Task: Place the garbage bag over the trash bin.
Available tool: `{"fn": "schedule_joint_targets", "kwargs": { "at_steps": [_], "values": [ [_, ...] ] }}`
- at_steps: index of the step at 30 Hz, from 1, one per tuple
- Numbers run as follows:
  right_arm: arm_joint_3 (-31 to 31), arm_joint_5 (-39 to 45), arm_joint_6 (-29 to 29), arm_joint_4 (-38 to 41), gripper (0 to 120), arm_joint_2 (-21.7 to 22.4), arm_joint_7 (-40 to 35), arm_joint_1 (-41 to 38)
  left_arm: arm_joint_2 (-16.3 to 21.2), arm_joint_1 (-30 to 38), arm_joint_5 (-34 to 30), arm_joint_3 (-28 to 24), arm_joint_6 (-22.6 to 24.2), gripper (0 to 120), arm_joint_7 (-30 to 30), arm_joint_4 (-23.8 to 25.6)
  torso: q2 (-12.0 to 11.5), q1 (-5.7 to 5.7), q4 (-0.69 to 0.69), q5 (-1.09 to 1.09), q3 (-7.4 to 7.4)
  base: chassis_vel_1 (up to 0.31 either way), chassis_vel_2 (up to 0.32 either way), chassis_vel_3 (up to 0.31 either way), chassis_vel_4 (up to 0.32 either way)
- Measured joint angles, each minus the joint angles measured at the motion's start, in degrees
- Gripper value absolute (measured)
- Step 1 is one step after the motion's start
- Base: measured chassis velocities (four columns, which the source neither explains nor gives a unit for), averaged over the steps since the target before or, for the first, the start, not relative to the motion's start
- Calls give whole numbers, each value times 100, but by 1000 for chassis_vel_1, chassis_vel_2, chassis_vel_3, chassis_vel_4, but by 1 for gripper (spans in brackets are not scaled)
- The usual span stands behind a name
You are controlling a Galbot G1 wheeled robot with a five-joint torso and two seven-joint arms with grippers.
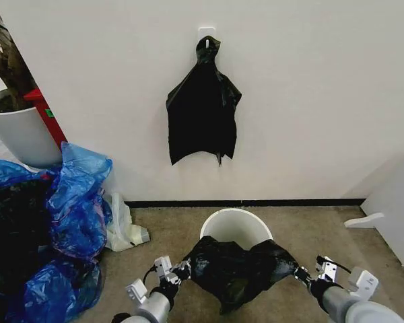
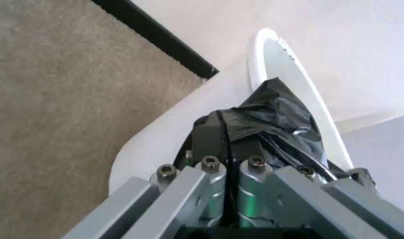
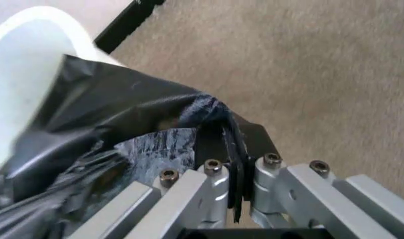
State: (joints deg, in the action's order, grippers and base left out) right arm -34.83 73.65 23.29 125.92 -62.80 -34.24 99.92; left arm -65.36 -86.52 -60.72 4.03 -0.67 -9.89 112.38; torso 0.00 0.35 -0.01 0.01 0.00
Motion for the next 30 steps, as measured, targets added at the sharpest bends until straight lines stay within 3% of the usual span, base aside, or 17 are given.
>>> {"fn": "schedule_joint_targets", "kwargs": {
  "at_steps": [11, 17, 30],
  "values": [
    [218, -1293, -1021, -664, 0, -193, 1232, -29, -42, 310, 164, -45, -55, 0, 225, -242, 0, 0, -1, -1, 0, 0, 0, 0, 0],
    [129, -1334, -1071, -380, 0, -198, 1374, 59, 141, 6, 623, 60, -134, 0, 469, 24, 0, 0, 0, -1, 0, 0, 0, 0, 0],
    [164, -1453, -990, -478, 0, -244, 1401, -214, -28, 321, 418, 93, -178, 0, 206, 28, 0, 0, -1, -1, 0, 0, 0, 0, 0]
  ]
}}
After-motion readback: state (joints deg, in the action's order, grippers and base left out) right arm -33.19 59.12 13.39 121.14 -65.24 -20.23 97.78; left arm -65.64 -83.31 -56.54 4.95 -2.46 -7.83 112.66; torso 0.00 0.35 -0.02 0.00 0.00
